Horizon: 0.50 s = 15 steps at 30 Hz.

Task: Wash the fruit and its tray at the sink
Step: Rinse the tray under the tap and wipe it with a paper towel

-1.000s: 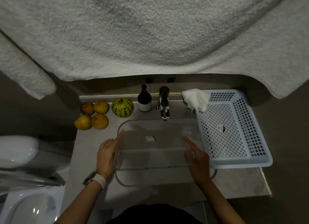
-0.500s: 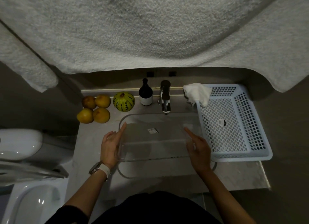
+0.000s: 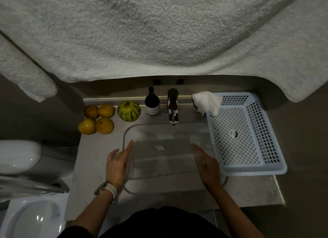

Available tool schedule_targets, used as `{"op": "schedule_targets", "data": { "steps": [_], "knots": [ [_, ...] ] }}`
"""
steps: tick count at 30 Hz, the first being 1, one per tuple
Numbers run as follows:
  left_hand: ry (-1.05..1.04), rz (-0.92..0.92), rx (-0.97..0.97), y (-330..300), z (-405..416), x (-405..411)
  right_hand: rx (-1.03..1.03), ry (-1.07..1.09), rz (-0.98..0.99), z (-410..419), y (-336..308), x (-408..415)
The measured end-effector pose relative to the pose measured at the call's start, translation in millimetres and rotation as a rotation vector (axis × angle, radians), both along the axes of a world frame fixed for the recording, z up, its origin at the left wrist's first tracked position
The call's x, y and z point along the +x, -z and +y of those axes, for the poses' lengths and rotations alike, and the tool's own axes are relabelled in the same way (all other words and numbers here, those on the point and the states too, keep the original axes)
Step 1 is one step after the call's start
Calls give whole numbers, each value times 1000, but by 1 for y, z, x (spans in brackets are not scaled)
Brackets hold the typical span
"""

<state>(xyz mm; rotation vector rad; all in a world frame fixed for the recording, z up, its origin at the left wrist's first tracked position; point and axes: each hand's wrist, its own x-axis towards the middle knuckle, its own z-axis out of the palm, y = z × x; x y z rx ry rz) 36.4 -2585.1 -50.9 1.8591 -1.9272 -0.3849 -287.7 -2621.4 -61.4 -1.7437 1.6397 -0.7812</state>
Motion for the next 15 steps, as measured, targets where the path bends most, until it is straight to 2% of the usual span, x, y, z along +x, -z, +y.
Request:
{"op": "schedule_targets", "data": {
  "steps": [10,15],
  "knots": [
    [-68,-31,-30,0,2,-4,53,7,-102,-6,-5,4],
    [-102,128,-21,-5,-5,-3,87,-19,-93,-19,-18,4]
  ]
}}
